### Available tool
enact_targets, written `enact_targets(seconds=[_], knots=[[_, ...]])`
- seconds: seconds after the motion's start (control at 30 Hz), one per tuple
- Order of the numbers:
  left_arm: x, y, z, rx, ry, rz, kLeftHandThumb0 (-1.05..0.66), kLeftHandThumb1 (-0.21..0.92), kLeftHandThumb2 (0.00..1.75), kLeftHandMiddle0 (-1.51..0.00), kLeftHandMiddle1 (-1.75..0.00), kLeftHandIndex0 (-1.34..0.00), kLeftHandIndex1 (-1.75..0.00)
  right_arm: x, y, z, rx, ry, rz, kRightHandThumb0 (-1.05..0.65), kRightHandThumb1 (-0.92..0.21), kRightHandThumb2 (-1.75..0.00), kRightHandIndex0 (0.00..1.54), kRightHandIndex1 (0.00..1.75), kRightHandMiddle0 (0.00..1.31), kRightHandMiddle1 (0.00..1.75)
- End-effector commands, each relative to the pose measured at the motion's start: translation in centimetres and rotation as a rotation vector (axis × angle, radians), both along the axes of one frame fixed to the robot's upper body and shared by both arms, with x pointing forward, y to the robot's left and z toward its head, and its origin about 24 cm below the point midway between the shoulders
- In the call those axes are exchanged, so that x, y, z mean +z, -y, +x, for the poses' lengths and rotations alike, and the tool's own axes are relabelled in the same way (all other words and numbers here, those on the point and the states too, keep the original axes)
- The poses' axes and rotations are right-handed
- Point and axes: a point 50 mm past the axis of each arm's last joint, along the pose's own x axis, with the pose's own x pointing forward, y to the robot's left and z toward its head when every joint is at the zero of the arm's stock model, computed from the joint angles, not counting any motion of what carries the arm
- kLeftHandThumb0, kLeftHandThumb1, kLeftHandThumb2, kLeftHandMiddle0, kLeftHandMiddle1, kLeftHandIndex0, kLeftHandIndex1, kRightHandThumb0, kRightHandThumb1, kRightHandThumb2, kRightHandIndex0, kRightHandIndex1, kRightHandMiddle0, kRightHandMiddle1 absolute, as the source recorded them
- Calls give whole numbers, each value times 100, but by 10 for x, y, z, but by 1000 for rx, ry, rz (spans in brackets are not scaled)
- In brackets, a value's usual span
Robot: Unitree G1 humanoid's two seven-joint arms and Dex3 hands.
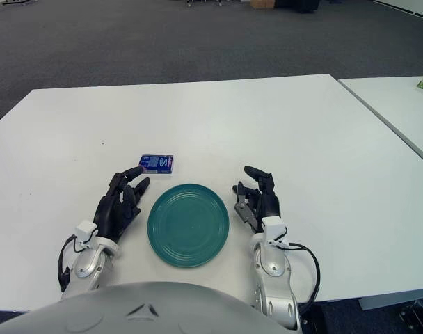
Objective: Put the gum into the plate.
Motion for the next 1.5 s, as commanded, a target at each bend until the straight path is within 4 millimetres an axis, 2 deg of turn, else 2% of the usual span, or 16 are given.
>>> enact_targets(seconds=[0.0, 0.13, 0.43, 0.57, 0.73, 0.87, 1.07, 1.3, 1.47], knots=[[3, -1, 4, -2, 17, 2, -86, 92, 83, -51, -26, -16, -101, -10, 0, -7, -7, -63, 15, -39, -87, -74, 49, 90, 13, 104], [6, -2, 8, 0, 29, 2, -85, 92, 83, -50, -26, -18, -102, -10, -1, -5, -7, -63, 15, -38, -86, -75, 50, 90, 13, 104], [57, 1, 55, -1, 182, -21, -79, 92, 73, -50, -29, -19, -104, -13, -3, -2, -11, -71, 0, -37, -85, -77, 49, 90, 13, 103], [66, -4, 77, -33, 262, 148, -76, 92, 68, -46, -29, -15, -103, -14, -5, 0, -8, -69, -1, -38, -85, -77, 49, 90, 13, 103], [70, -13, 113, -171, 377, 598, -80, 92, 62, -37, -26, -6, -98, -14, -6, 1, -5, -67, -6, -40, -87, -75, 48, 89, 13, 103], [72, -16, 126, -286, 476, 849, -86, 92, 60, -34, -25, -3, -97, -14, -7, 1, -9, -64, -9, -40, -87, -74, 48, 90, 14, 103], [70, -8, 138, -444, 532, 1029, -87, 92, 54, -31, -24, -2, -99, -16, -8, 0, -13, -64, -13, -40, -87, -75, 49, 90, 14, 103], [66, 11, 154, -599, 564, 1121, -76, 92, 42, -31, -23, -8, -105, -19, -10, -2, -21, -78, -12, -42, -91, -72, 47, 88, 12, 102], [59, 16, 159, -716, 565, 1163, -71, 91, 36, -34, -22, -14, -110, -20, -12, -3, -28, -80, -6, -41, -91, -71, 47, 87, 13, 102]])
